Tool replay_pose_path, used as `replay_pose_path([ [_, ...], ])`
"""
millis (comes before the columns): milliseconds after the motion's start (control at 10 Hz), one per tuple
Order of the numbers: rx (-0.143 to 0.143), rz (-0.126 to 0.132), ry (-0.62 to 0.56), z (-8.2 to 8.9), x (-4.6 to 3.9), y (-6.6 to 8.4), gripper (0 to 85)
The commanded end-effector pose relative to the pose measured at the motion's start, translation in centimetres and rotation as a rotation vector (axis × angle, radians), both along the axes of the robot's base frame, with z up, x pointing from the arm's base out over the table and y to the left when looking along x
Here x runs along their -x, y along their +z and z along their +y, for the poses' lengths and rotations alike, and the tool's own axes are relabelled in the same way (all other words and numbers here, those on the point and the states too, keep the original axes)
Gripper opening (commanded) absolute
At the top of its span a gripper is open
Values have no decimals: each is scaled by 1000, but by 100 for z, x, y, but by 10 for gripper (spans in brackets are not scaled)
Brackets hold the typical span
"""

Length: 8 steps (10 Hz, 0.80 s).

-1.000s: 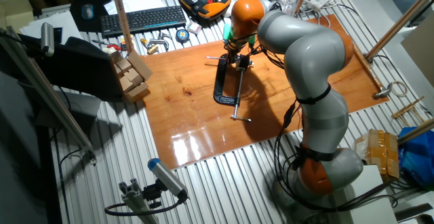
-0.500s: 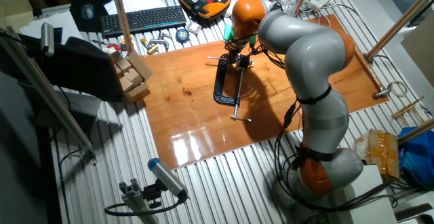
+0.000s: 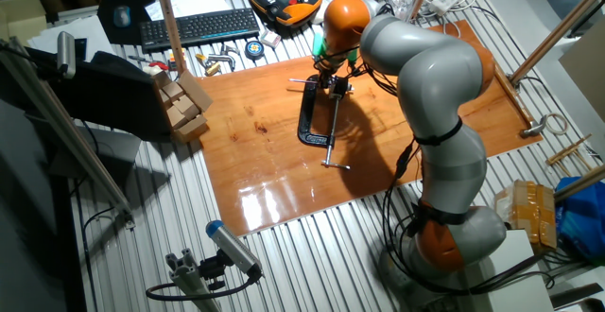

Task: Insert the pencil into the pencil sharpener

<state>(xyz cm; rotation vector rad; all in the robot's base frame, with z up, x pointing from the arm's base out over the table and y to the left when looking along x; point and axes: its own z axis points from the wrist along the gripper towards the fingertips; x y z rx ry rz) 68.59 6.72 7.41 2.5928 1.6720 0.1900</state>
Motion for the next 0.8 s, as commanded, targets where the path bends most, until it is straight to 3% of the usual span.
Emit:
replay_pose_path([
  [0,-3,0,-4,-2,0,-1,0],
  [700,-7,2,-14,-22,11,8,0],
])
